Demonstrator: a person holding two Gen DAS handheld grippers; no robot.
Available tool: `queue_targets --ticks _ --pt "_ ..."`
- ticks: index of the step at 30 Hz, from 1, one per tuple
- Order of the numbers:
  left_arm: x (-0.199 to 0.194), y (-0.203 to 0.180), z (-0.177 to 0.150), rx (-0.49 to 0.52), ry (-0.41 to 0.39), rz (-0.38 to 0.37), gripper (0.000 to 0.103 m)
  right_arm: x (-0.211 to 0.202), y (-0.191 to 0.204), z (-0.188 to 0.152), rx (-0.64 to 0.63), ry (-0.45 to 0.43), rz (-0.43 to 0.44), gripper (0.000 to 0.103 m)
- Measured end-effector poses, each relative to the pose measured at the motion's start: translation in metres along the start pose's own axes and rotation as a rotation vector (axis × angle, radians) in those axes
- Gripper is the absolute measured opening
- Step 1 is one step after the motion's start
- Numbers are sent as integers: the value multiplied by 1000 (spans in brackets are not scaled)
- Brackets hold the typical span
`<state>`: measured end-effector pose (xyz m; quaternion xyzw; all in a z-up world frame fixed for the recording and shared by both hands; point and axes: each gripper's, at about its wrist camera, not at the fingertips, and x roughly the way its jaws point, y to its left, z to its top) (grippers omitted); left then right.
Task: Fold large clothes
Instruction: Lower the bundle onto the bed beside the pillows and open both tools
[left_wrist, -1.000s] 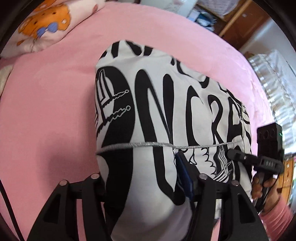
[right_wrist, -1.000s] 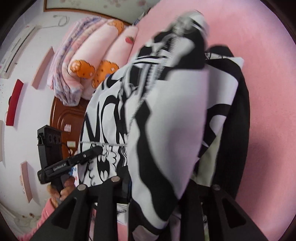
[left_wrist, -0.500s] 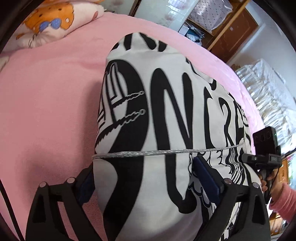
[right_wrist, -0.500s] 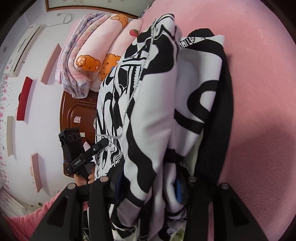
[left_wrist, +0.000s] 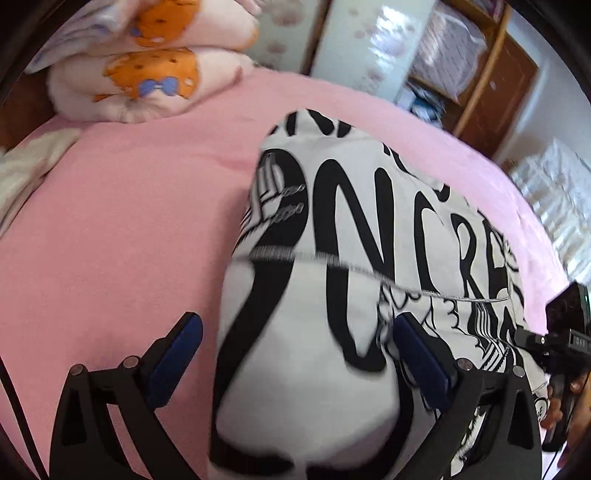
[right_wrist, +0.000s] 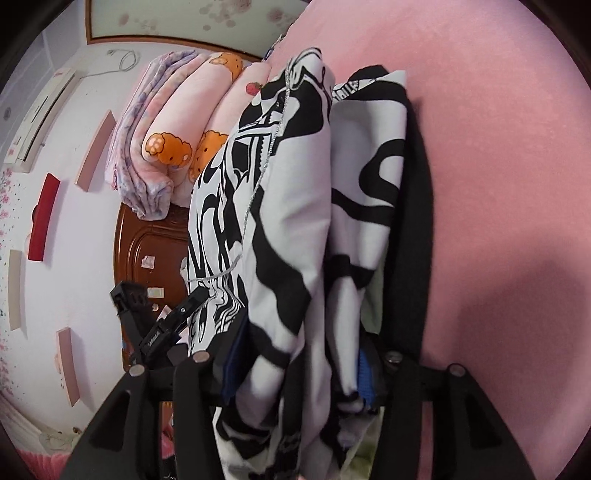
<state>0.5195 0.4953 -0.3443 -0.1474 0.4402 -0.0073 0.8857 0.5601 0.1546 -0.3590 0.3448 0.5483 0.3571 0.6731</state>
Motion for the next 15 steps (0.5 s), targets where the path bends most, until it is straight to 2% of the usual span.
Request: queue_targets --ticks 4,6,8,11,13,15 --pt "-24 15 -54 -300 -68 -61 103 -23 -5 -21 40 -66 -19 55" --pt "-38 15 -78 -398 -99 -60 103 -36 -7 -32 64 -88 -22 56" --pt "-49 9 -94 -434 -103 -38 103 -52 -5 -46 63 -114 -42 57" --pt "-63 -2 -116 -460 -64 8 103 -69 4 -70 13 -104 -199 58" --pt "-73 -16 -127 -441 -36 56 103 -79 12 -89 -46 -101 -284 58" --pt "-85 -27 -134 -406 0 105 103 -96 19 -109 -48 -112 -297 58"
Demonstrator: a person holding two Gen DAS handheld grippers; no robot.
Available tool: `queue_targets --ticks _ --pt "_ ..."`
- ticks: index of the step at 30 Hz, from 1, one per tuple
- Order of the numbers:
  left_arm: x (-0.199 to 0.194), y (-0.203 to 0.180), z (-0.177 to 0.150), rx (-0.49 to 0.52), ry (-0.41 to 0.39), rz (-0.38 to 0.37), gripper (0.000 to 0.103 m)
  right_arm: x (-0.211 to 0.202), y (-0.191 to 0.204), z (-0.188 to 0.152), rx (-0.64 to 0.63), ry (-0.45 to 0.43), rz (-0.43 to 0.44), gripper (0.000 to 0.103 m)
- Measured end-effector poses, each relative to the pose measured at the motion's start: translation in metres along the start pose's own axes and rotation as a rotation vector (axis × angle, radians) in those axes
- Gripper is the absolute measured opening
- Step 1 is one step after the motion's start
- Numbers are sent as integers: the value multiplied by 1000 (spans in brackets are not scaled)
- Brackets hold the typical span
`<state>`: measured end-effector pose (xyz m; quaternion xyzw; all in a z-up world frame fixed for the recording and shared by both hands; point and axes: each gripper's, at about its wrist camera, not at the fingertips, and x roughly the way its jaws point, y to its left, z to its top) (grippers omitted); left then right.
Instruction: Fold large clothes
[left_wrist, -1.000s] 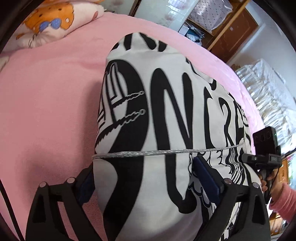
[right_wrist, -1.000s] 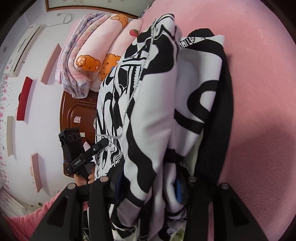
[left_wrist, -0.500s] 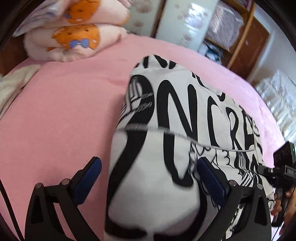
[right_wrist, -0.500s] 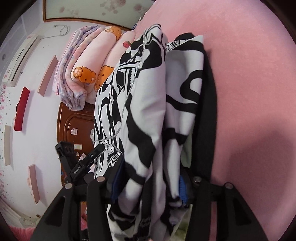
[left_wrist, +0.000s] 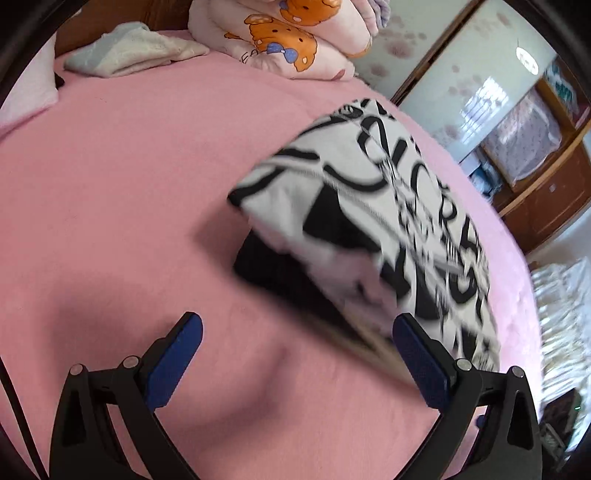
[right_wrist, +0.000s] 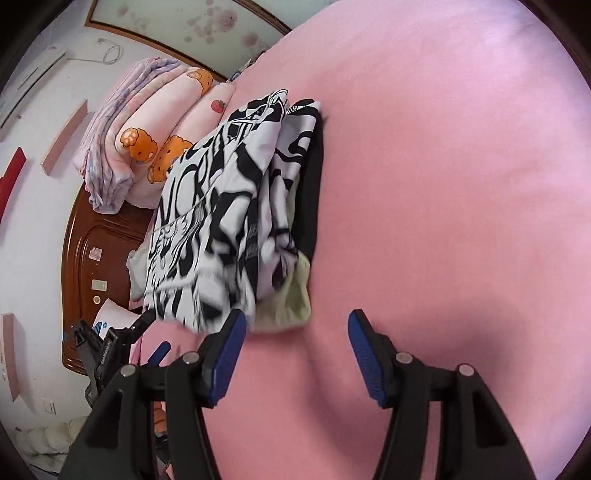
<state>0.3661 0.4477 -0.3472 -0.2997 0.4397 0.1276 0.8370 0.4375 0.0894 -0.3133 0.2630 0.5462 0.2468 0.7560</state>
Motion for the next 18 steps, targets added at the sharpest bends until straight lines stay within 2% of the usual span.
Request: queue_targets --ticks 3,6,8,10,12,15,18 --pt "-22 -22 -28 80 41 34 103 -23 1 -25 5 38 1 58" --pt "-47 -46 -64 190 65 89 103 -49 8 -57 -89 73 -132 58" --pt "-66 -57 -83 238 92 111 103 -70 9 -80 -142 95 -191 59" --pt "-93 -73 -109 281 129 115 103 -92 2 -107 -151 116 -242 65" --pt "-123 -86 -146 320 144 120 103 -113 -6 -139 -161 142 -292 65" --pt "-159 -100 -187 319 185 93 103 -155 -17 -188 -197 147 -337 66" --pt "-201 -114 -237 339 272 50 103 -202 -29 -233 -226 160 -400 75"
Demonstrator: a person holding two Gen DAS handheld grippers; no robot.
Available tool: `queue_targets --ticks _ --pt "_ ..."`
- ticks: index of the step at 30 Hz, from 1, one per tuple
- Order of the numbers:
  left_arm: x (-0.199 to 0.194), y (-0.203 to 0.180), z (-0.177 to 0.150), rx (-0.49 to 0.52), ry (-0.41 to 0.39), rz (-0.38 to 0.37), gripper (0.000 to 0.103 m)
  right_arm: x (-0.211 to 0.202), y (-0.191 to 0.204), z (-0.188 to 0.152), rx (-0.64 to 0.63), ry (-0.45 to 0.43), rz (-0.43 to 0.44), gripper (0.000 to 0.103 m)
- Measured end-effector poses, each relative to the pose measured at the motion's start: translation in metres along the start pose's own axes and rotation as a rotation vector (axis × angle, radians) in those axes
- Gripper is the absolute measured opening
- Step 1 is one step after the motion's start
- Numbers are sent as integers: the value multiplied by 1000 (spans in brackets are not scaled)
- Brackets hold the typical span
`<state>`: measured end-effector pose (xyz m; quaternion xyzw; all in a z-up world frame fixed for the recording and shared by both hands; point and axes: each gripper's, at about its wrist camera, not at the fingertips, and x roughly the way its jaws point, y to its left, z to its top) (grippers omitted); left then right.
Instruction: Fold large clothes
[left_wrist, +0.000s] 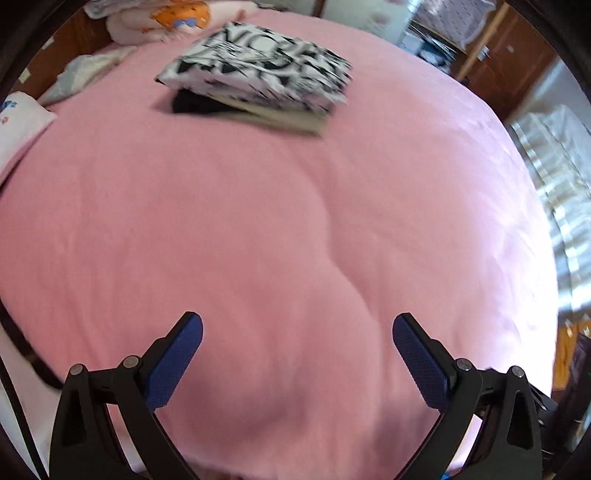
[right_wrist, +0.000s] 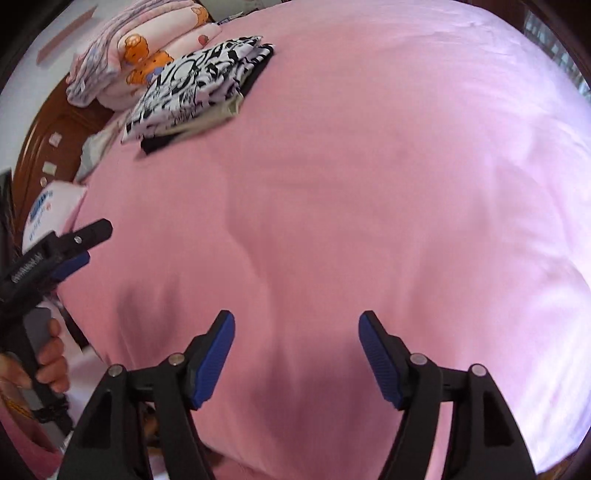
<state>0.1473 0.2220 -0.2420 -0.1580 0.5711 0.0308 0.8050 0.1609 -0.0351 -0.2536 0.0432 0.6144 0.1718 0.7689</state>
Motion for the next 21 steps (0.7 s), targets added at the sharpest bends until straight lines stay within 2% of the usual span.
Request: queue_targets --ticks 3,6,9,13,17,21 --pt "-42 -29 -49 3 12 21 103 -32 -21 -49 -4 52 -80 86" --pt "-78 -56 -83 24 10 32 103 -64 -45 -86 16 129 -86 86" --pt "-105 -81 -100 61 15 36 103 -103 -70 -112 31 121 -123 88" --pt "-129 -107 -103 78 -12 41 103 -155 -100 -131 115 63 -161 96" --pt "-143 -129 -99 66 -25 38 103 -195 -116 -134 221 -9 -184 96" --pt "-161 -156 -91 123 -68 -27 103 -229 -115 -126 241 -70 -163 96"
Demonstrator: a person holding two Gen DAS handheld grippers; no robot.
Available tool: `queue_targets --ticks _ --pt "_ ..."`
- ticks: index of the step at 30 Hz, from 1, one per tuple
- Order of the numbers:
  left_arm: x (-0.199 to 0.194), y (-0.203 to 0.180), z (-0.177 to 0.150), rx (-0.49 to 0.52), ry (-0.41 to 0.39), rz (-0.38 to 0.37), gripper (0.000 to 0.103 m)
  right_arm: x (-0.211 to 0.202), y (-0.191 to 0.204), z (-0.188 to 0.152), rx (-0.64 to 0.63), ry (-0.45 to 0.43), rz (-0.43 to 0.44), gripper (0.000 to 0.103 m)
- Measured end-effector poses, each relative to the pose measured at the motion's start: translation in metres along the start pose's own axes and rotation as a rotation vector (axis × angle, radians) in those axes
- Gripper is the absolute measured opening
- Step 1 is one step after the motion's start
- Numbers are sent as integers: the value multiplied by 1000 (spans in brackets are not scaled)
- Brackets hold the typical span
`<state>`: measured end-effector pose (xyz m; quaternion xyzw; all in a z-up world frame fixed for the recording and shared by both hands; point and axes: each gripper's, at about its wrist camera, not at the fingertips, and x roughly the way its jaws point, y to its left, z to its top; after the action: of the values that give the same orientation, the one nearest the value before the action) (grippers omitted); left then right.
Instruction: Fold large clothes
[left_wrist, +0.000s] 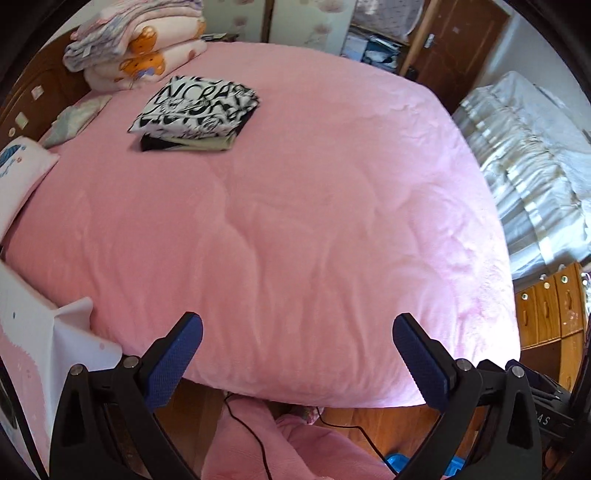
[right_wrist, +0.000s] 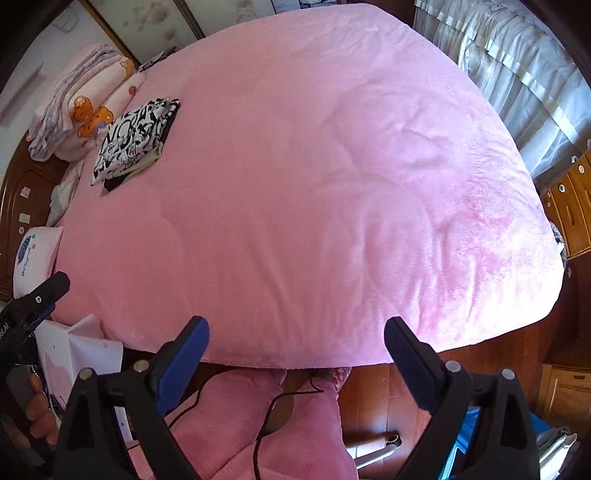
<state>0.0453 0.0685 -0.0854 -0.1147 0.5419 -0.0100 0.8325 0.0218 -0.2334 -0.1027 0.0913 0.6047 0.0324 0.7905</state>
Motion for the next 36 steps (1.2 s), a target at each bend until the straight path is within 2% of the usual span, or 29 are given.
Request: queue_targets --ticks 3,7,12,16,24,36 --pt "-9 -16 -3 32 -2 4 103 -23 9 1 -35 -43 17 97" --pt "-24 -31 -2 83 -43 32 103 -50 22 6 -82 -140 -12 100" --pt "-49 -46 -3 110 -125 78 103 -66 28 9 -102 -181 -17 100" --pt "-57 -50 -6 108 -150 91 103 -81 28 8 -106 -239 -20 101" --pt "-60 -40 -5 63 -159 81 103 -75 35 10 -139 -221 -2 103" --pt "-62 -43 -9 66 -155 110 103 -74 50 9 -190 -226 -30 103"
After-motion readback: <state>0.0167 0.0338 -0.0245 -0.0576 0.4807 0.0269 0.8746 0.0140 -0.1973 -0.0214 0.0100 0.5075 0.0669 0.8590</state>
